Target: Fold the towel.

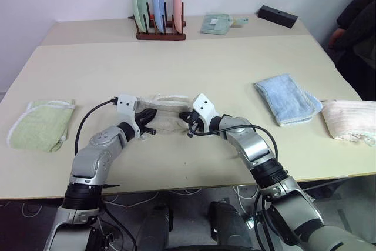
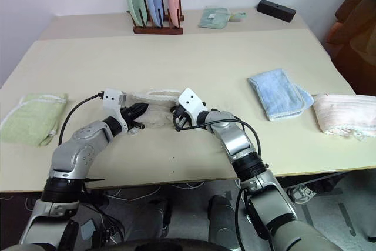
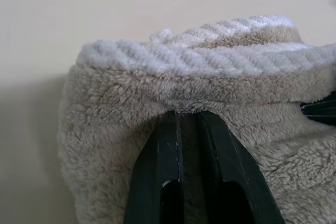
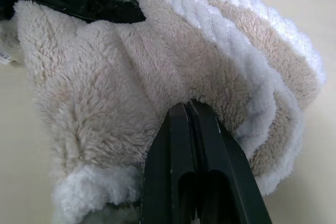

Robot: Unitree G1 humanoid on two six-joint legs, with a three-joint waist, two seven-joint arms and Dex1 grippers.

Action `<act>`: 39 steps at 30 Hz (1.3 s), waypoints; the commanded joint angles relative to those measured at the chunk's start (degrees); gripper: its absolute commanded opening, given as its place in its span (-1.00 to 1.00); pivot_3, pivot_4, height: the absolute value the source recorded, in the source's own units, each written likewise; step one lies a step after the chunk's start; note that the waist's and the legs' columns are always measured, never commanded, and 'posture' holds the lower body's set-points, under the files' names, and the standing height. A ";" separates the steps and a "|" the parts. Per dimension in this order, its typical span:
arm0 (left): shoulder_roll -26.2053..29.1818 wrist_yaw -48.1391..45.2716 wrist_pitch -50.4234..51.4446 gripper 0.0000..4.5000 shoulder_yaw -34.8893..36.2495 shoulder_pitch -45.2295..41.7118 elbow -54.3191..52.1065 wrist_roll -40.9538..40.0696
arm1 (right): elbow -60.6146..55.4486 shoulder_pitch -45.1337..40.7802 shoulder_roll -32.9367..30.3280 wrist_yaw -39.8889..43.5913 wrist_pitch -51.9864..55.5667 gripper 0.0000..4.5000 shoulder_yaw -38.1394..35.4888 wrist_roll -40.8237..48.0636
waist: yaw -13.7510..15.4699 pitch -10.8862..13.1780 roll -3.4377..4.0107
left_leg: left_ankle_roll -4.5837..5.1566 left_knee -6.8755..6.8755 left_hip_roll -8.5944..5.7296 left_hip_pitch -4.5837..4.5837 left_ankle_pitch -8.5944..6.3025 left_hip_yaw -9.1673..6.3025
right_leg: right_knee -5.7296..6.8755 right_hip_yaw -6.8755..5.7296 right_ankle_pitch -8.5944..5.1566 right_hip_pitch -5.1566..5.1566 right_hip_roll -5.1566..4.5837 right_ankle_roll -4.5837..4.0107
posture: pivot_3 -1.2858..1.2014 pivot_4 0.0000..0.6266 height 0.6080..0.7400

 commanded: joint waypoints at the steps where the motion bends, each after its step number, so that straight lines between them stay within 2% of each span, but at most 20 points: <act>1: -0.80 -0.45 -2.20 -0.79 2.98 1.97 -5.34 -0.99 | -7.30 0.11 -1.16 2.06 4.64 -0.78 -4.25 4.87 | 0.00 0.02 0.01 | 0.00 0.00 0.00 -0.01 0.00 0.00 | 0.01 0.00 0.00 -0.01 0.00 0.00 | 0.03 -0.52 1.00; 2: -0.47 -0.47 -2.49 -0.79 4.68 2.61 -8.20 -1.94 | -10.66 0.04 -2.03 3.39 7.76 -0.67 -5.72 7.34 | -0.04 0.03 0.00 | 0.00 0.00 0.00 -0.05 0.00 0.00 | 0.01 0.00 0.00 -0.06 0.00 0.00 | 0.03 -0.52 1.00; 3: 0.22 -0.68 -2.62 -0.79 6.11 3.43 -10.67 -2.41 | -13.66 0.02 -2.90 4.34 10.83 -0.42 -6.95 9.45 | -0.06 0.04 0.00 | 0.00 0.01 0.00 -0.07 0.00 -0.01 | 0.02 0.00 0.00 -0.09 0.00 0.00 | 0.03 -0.52 1.00; 4: 1.14 -1.05 -2.63 -0.79 7.17 4.30 -12.52 -2.50 | -16.07 0.00 -3.55 4.75 13.92 -0.27 -8.07 11.37 | -0.07 0.06 -0.01 | 0.00 0.00 0.01 -0.09 0.00 -0.02 | 0.02 0.00 0.00 -0.11 0.00 0.00 | 0.03 -0.52 1.00; 5: 2.19 -1.61 -2.78 -0.79 7.98 5.39 -13.96 -2.28 | -18.12 -0.05 -3.87 4.61 17.32 -0.03 -9.40 13.46 | -0.06 0.05 -0.01 | 0.00 -0.01 0.01 -0.12 0.00 -0.02 | 0.03 0.00 0.00 -0.16 -0.01 0.00 | 0.03 -0.52 1.00; 10: 9.78 -7.86 -5.12 -0.79 9.40 14.29 -21.55 0.08 | -21.51 -1.46 -1.68 -2.39 37.26 0.98 -17.94 22.07 | -0.36 0.04 0.03 | 0.01 -0.07 0.03 -0.05 -0.01 0.00 | 0.14 0.02 -0.02 -0.19 0.00 -0.03 | 0.03 -0.52 1.00; 12: 11.23 -9.59 -5.87 -0.79 10.04 16.89 -23.39 -0.32 | -20.44 -1.96 -0.02 -5.04 42.58 0.98 -20.47 24.07 | -0.18 0.06 0.06 | 0.02 -0.07 0.03 -0.06 -0.01 0.01 | 0.15 0.02 -0.02 -0.19 0.00 -0.04 | 0.03 -0.52 1.00; 15: 11.45 -10.96 -5.28 -0.79 11.68 19.08 -25.53 -2.76 | -16.96 -2.71 1.84 -7.69 45.07 0.98 -21.50 24.34 | 0.12 0.06 0.06 | 0.02 -0.03 0.01 -0.11 -0.01 0.00 | 0.14 0.01 -0.03 -0.21 -0.03 -0.07 | 0.03 -0.52 1.00; 26: 11.67 -9.93 -4.28 -0.79 10.90 21.35 -29.38 -1.38 | -3.89 -6.77 9.46 -11.21 44.68 0.98 -22.24 25.26 | -0.71 0.06 0.06 | 0.02 -0.07 0.05 -0.05 -0.01 0.01 | 0.22 0.00 -0.02 -0.22 0.02 -0.04 | 0.03 -0.52 1.00; 29: 11.64 -9.31 -3.78 -0.79 10.84 21.51 -30.19 -1.40 | -2.87 -8.37 11.31 -11.80 44.49 0.61 -23.49 26.34 | -1.26 0.07 0.07 | 0.02 -0.07 0.05 -0.06 -0.01 0.01 | 0.23 0.00 -0.02 -0.23 0.03 -0.04 | 0.03 -0.52 1.00; 36: 11.51 -8.73 -2.78 -0.79 11.12 21.43 -31.24 -1.99 | -3.80 -8.77 11.89 -12.01 44.95 -0.92 -23.59 27.62 | -1.45 0.07 0.09 | 0.02 -0.08 0.04 -0.08 -0.01 -0.01 | 0.25 0.00 -0.02 -0.25 0.03 -0.04 | 0.03 -0.52 1.00; 39: 11.42 -8.50 -2.70 -0.79 10.51 21.14 -31.09 -1.58 | -6.81 -8.82 10.35 -12.20 44.28 -0.96 -24.55 28.34 | -1.55 0.08 0.09 | 0.02 -0.08 0.04 -0.08 -0.01 -0.01 | 0.25 0.00 -0.03 -0.26 0.02 -0.04 | 0.03 -0.52 1.00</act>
